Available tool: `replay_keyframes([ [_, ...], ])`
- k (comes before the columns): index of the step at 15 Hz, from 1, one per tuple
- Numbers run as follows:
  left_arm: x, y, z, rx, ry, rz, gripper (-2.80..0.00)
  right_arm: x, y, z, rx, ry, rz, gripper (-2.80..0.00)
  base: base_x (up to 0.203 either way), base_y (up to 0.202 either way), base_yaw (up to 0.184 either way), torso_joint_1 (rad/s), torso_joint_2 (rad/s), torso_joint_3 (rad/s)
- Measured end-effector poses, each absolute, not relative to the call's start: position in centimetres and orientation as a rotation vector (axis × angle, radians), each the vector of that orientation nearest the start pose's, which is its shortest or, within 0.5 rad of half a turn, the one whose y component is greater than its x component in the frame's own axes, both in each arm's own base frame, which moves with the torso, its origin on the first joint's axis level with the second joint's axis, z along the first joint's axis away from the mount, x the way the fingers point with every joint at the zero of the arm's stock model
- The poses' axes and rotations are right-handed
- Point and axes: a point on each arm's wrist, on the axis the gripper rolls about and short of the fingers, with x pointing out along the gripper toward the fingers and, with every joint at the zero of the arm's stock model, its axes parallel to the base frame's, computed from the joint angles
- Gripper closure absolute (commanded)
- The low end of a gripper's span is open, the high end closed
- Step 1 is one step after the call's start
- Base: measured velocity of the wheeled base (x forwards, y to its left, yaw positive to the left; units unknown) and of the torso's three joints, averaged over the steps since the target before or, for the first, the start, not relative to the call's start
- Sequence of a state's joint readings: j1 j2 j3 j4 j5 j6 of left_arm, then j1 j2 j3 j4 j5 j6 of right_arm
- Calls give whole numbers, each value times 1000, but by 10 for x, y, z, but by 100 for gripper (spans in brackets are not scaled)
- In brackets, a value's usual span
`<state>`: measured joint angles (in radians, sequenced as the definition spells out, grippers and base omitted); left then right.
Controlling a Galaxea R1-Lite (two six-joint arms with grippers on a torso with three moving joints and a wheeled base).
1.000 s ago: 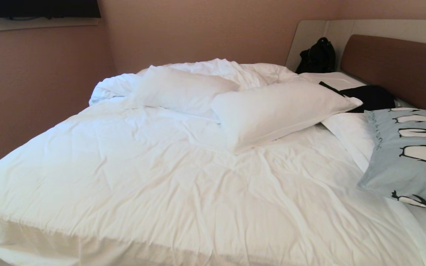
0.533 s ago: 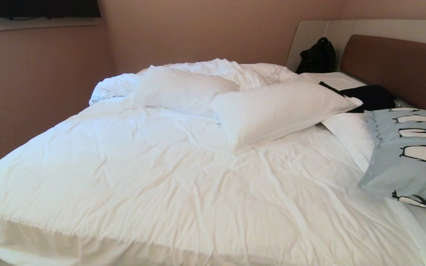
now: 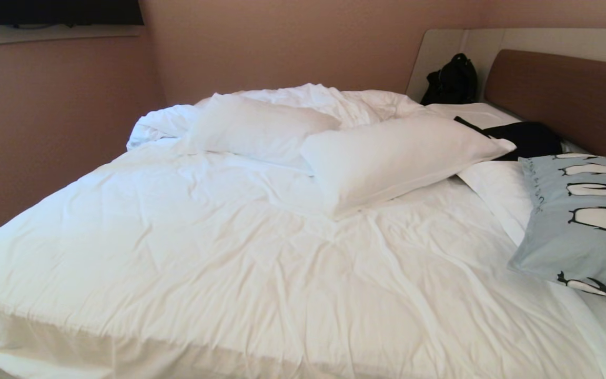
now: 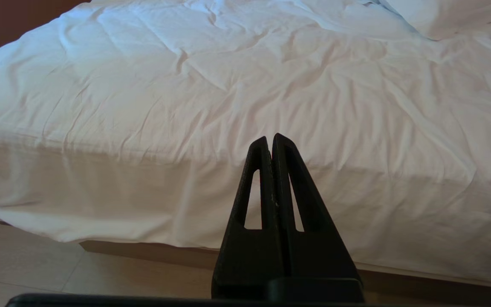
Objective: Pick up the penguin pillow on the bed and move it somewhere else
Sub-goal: Place the pillow at the bedside
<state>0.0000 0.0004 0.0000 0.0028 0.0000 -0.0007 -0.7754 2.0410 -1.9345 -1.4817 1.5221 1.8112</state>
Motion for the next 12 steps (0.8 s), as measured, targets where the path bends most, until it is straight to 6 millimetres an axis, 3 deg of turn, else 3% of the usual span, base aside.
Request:
replay_keyframes([
  [4, -23, 0, 75, -1, 4, -1, 0, 248, -208, 412, 302, 73, 795, 0, 0, 0, 0, 0, 0, 0],
  [8, -23, 0, 75, -2, 3, 0, 0, 249, -198, 417, 305, 78, 822, 0, 0, 0, 0, 0, 0, 0],
  [12, -23, 0, 75, -2, 3, 0, 0, 225, -170, 442, 312, 68, 842, 0, 0, 0, 0, 0, 0, 0],
])
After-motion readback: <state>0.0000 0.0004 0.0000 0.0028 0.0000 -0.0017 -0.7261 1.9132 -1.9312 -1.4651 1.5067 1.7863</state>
